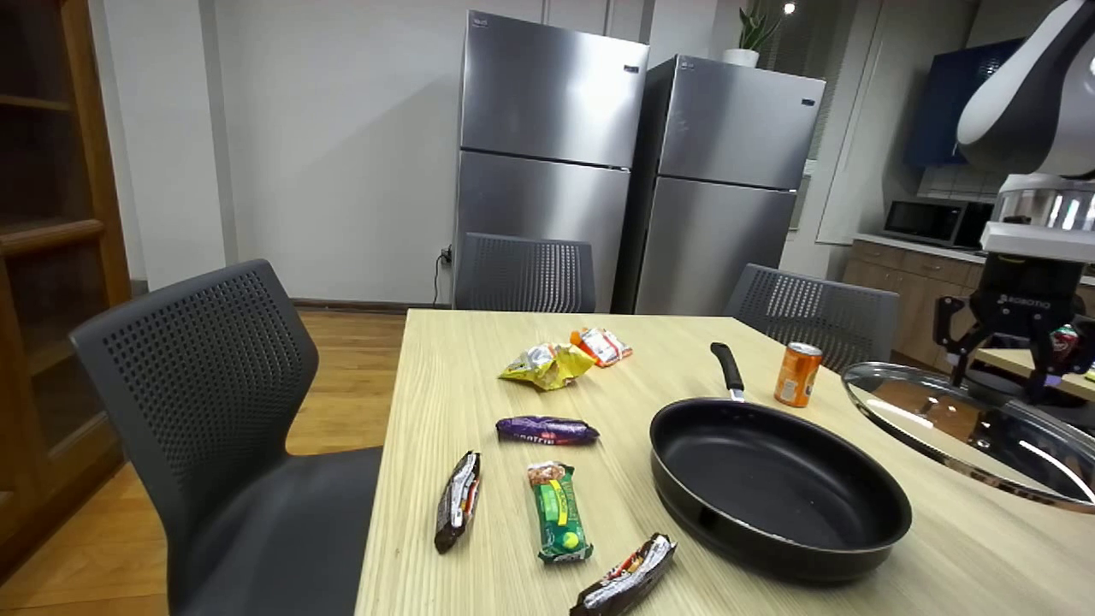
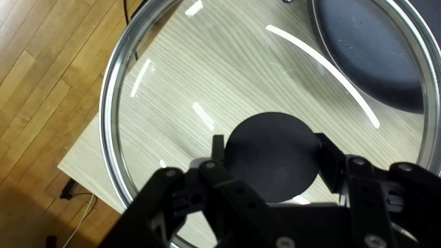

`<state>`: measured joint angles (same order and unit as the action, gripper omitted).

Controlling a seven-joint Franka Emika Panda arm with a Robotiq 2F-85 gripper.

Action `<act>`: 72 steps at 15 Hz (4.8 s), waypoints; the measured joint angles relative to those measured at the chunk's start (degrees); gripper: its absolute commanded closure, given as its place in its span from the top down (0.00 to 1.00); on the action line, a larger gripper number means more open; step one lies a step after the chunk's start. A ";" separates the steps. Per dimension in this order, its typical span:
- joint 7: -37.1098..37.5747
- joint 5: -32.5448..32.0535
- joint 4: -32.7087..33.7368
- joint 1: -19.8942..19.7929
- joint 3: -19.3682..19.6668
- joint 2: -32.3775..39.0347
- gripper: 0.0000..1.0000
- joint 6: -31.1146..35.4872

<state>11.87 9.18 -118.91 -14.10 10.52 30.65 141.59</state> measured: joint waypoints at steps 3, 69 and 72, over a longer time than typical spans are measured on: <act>-0.01 1.61 2.08 -1.95 0.09 1.87 0.39 -0.75; -3.82 3.72 18.49 6.46 -3.45 12.74 1.00 -10.49; -3.40 2.33 15.93 10.00 -4.00 11.15 1.00 -9.63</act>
<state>8.47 11.51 -102.98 -4.09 6.52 41.79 131.96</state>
